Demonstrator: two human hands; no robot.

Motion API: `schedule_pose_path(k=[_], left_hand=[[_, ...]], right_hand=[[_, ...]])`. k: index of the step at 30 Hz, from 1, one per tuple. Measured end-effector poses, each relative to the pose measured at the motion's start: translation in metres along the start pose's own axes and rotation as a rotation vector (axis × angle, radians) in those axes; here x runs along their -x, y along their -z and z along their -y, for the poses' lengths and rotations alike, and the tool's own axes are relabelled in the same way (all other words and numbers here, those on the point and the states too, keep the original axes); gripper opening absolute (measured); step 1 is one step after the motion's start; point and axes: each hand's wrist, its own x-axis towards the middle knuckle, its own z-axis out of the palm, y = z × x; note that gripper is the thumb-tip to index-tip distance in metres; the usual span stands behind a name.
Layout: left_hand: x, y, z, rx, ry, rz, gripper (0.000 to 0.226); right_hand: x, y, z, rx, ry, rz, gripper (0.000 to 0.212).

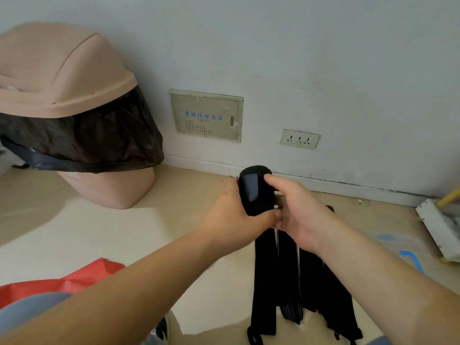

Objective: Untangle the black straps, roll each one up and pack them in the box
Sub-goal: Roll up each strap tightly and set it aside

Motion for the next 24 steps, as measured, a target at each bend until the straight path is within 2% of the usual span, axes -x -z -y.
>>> schedule_pose_path(k=[3,7,11,13,16,21,24], left_hand=[[-0.003,-0.006,0.004,-0.029,0.024,-0.027,0.065],[-0.002,-0.012,0.01,-0.043,0.072,-0.038,0.054],[-0.001,-0.032,0.035,-0.151,0.165,0.027,0.065],[-0.003,-0.045,0.059,-0.079,0.251,0.101,0.069],[-0.002,-0.058,0.094,0.078,0.391,0.164,0.052],[-0.013,-0.065,0.154,0.277,0.599,0.085,0.052],[-0.016,-0.064,0.199,0.349,0.73,0.016,0.051]], right_hand=[[0.008,-0.001,-0.005,0.064,0.005,0.02,0.038],[0.017,0.008,-0.016,0.13,-0.021,0.004,0.044],[0.017,0.022,-0.039,0.298,-0.117,0.003,0.041],[0.016,0.024,-0.057,0.392,-0.175,-0.004,0.034],[0.007,0.018,-0.082,0.515,-0.254,-0.003,0.024],[-0.034,-0.004,-0.115,0.621,-0.426,-0.007,0.04],[-0.059,-0.016,-0.143,0.606,-0.463,0.045,0.028]])
